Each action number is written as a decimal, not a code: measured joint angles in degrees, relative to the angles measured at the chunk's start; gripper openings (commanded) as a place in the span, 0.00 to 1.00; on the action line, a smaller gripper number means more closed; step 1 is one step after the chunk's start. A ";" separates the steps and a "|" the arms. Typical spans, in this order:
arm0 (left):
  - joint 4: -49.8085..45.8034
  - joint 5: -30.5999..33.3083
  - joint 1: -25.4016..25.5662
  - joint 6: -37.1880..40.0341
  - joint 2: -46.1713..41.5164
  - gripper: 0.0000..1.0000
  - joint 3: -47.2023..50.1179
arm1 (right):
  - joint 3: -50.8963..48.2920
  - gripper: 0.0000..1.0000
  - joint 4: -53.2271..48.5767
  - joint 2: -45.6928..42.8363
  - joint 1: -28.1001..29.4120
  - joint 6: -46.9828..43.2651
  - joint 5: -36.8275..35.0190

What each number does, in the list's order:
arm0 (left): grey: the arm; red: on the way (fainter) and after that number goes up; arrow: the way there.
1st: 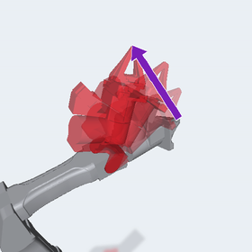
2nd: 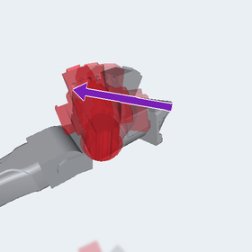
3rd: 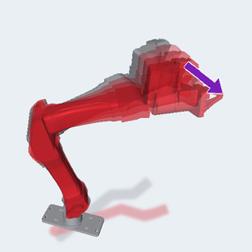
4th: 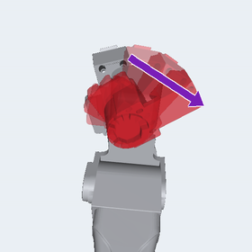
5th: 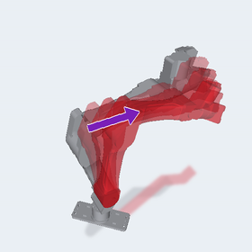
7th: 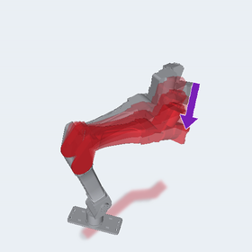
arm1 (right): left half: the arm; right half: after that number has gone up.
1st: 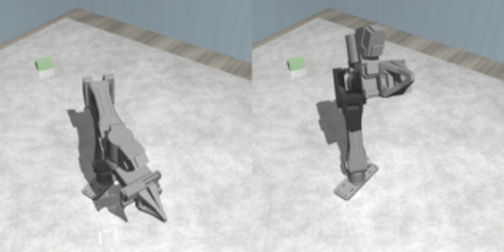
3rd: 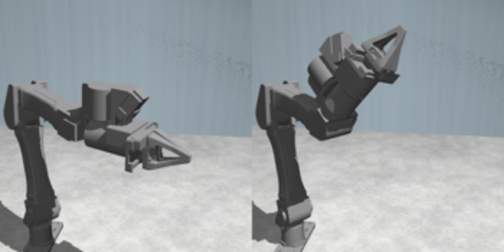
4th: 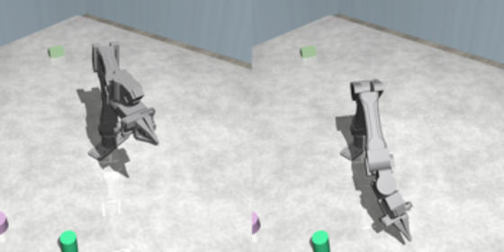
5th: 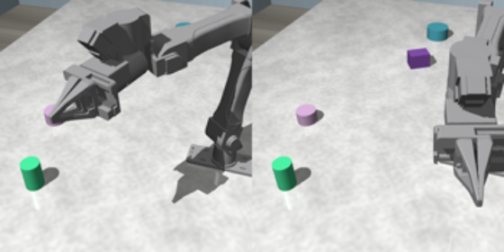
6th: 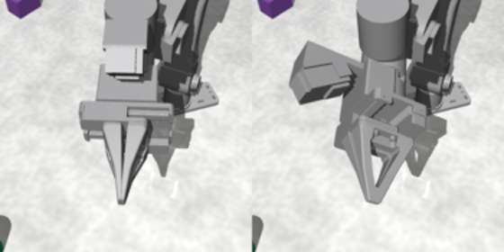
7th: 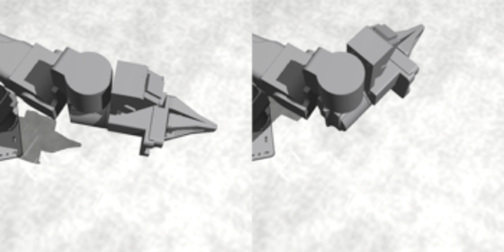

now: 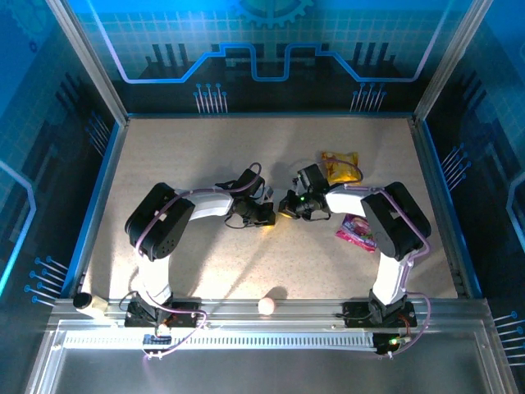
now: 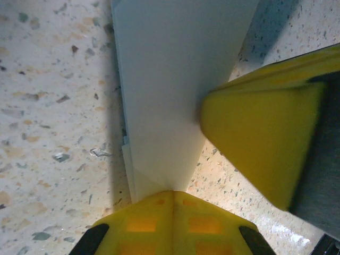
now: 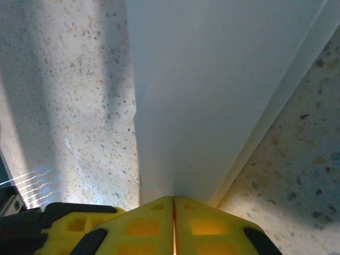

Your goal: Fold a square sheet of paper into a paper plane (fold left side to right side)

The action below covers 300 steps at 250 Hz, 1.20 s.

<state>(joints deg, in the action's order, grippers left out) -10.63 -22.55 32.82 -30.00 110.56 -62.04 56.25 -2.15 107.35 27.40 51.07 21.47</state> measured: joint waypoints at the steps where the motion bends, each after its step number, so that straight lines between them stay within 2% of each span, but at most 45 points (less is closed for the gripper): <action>1: 0.00 0.00 0.00 0.00 0.00 0.00 0.00 | 0.00 0.10 0.04 0.07 0.00 0.00 0.00; 57: 0.39 0.07 -0.02 -0.20 -0.50 0.00 0.52 | 0.00 0.09 0.74 1.18 0.09 0.39 0.42; 99: 0.42 -0.26 -0.66 -1.51 -3.04 0.03 2.27 | 0.28 0.00 0.52 1.66 0.07 -0.17 1.20; 172: 1.25 -6.34 -2.78 -5.18 -10.05 0.00 3.45 | 1.99 0.00 -1.70 2.43 0.07 -1.33 1.51; 230: 2.25 -11.89 -2.75 -7.48 -9.57 0.00 6.01 | 2.75 0.00 -2.34 2.93 0.07 -1.97 1.84; 300: 1.95 -13.73 -2.75 -7.45 -5.84 0.00 6.01 | 3.67 0.00 -3.34 3.39 0.09 -2.25 2.01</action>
<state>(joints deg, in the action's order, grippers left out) -8.69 -36.27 30.06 -37.45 104.73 -56.03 59.92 -5.50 110.74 27.49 48.82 23.49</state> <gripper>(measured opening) 0.065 0.061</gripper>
